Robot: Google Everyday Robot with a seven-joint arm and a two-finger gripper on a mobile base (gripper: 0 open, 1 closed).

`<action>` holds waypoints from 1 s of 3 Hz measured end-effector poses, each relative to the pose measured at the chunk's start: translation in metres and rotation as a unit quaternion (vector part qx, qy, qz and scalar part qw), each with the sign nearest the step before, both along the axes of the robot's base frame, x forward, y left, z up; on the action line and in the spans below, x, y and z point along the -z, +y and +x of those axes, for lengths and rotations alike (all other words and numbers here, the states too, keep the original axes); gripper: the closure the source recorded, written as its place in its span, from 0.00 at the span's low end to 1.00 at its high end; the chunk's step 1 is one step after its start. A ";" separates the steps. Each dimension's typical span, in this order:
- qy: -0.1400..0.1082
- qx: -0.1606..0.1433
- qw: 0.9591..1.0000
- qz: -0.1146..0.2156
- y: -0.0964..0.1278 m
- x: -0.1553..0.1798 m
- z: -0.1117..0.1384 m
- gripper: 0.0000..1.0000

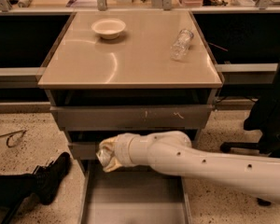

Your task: Pick 7up can from bottom drawer and place on counter

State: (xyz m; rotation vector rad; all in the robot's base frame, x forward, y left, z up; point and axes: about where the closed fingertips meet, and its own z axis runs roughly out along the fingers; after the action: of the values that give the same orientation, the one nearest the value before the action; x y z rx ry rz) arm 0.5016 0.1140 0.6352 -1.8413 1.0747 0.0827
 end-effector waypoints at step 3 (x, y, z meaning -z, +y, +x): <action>-0.027 -0.028 0.999 0.003 0.014 -0.042 0.004 1.00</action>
Offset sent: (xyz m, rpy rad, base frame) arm 0.0053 0.0088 0.0375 0.0100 -0.0517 0.0443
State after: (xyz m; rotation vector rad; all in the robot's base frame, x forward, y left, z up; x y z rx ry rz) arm 0.5058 0.1276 0.6773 -1.8574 0.9836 0.0686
